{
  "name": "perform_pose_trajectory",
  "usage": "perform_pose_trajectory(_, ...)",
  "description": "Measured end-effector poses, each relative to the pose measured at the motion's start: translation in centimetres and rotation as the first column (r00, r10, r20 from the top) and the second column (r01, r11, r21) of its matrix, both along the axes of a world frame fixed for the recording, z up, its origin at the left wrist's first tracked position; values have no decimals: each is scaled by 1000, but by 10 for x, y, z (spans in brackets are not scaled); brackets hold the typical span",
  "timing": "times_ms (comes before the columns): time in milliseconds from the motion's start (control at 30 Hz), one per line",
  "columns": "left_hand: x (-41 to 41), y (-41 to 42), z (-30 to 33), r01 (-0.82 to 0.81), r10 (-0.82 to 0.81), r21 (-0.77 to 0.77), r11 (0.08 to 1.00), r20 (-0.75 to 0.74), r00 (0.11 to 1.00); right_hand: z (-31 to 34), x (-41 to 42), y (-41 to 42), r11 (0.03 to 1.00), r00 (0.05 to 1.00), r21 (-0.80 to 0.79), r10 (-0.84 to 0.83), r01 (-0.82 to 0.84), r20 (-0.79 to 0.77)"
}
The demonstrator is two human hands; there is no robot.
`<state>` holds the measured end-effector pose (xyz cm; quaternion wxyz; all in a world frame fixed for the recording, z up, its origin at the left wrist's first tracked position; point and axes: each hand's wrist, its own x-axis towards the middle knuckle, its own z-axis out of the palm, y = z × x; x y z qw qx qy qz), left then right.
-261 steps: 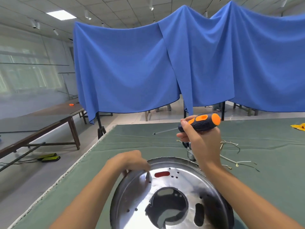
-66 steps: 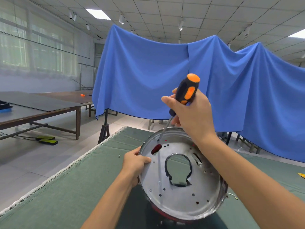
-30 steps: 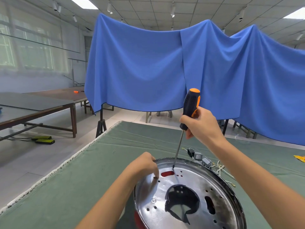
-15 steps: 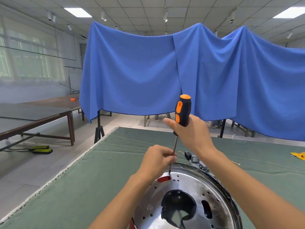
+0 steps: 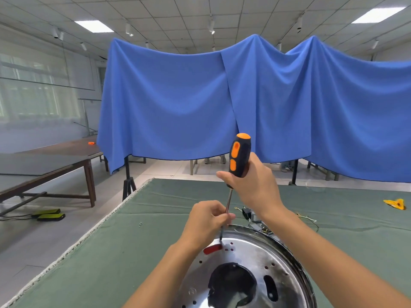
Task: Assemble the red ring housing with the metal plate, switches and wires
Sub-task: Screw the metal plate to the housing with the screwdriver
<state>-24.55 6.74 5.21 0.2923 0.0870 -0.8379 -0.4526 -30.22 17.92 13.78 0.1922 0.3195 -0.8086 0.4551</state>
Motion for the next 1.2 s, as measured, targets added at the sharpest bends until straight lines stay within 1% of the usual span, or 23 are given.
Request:
perform_pose_trajectory(67, -2, -1, -2, 10, -10, -30, 999, -5, 1000, -2, 2, 1, 1000, 1000, 25, -5, 4, 12)
perform_pose_trajectory(100, -2, -2, -2, 18, -19, -59, 998, -4, 1000, -2, 1, 2, 999, 998, 11, 47, -47, 39)
perform_pose_trajectory(133, -1, -2, -3, 27, -27, -76, 997, -2, 1000, -3, 1, 4, 991, 988, -34, 132, -130, 76)
perform_pose_trajectory(200, 0, -2, -3, 54, -54, -57, 997, 3, 999, -1, 1, 6, 949, 943, -136, 303, -284, 140)
perform_pose_trajectory(267, 1, -1, -3, 76, -75, -49, 996, 25, 997, 1, 2, 6, 918, 911, -178, 382, -355, 158)
perform_pose_trajectory(367, 2, -1, 0, 94, -89, -62, 994, 67, 994, 1, 2, 2, 910, 914, -201, 390, -363, 114)
perform_pose_trajectory(467, 3, -3, 1, 65, -58, -86, 994, 81, 995, 3, -2, -3, 956, 961, -112, 275, -270, 25)
perform_pose_trajectory(533, 5, -5, 1, 51, -47, -57, 997, 70, 996, 4, -2, -5, 973, 975, -63, 223, -223, -15)
perform_pose_trajectory(600, 7, -9, 2, 44, -40, -50, 998, 69, 997, 6, -1, -6, 957, 956, -43, 288, -286, 62)
perform_pose_trajectory(633, 5, -11, 1, 42, -37, -66, 997, 79, 996, 6, -1, -6, 935, 927, -68, 353, -347, 124)
perform_pose_trajectory(700, 4, -15, -1, 51, -41, -97, 994, 101, 994, 7, -2, -8, 867, 842, -172, 497, -468, 210)
perform_pose_trajectory(733, 3, -15, -2, 60, -49, -105, 993, 109, 993, 8, -2, -8, 841, 816, -207, 537, -499, 215)
perform_pose_trajectory(767, 4, -15, -3, 68, -55, -111, 991, 116, 992, 10, -2, -8, 830, 812, -224, 552, -511, 192)
perform_pose_trajectory(867, 4, -15, -5, 73, -62, -97, 993, 115, 991, 9, -5, -12, 850, 859, -234, 503, -471, 98)
perform_pose_trajectory(933, 5, -17, -6, 61, -48, -102, 993, 124, 991, 9, -6, -14, 912, 922, -176, 383, -369, 50)
perform_pose_trajectory(1000, 7, -19, -6, 49, -29, -132, 990, 152, 988, 10, -5, -17, 953, 959, -132, 282, -275, 40)
perform_pose_trajectory(1033, 9, -21, -8, 51, -28, -133, 990, 171, 985, 10, -4, -19, 954, 960, -139, 274, -264, 60)
perform_pose_trajectory(1100, 11, -23, -11, 71, -46, -112, 991, 209, 977, 9, -2, -22, 936, 937, -181, 326, -302, 126)
perform_pose_trajectory(1200, 12, -23, -15, 90, -54, -126, 988, 259, 964, 11, -4, -23, 875, 854, -270, 464, -401, 236)
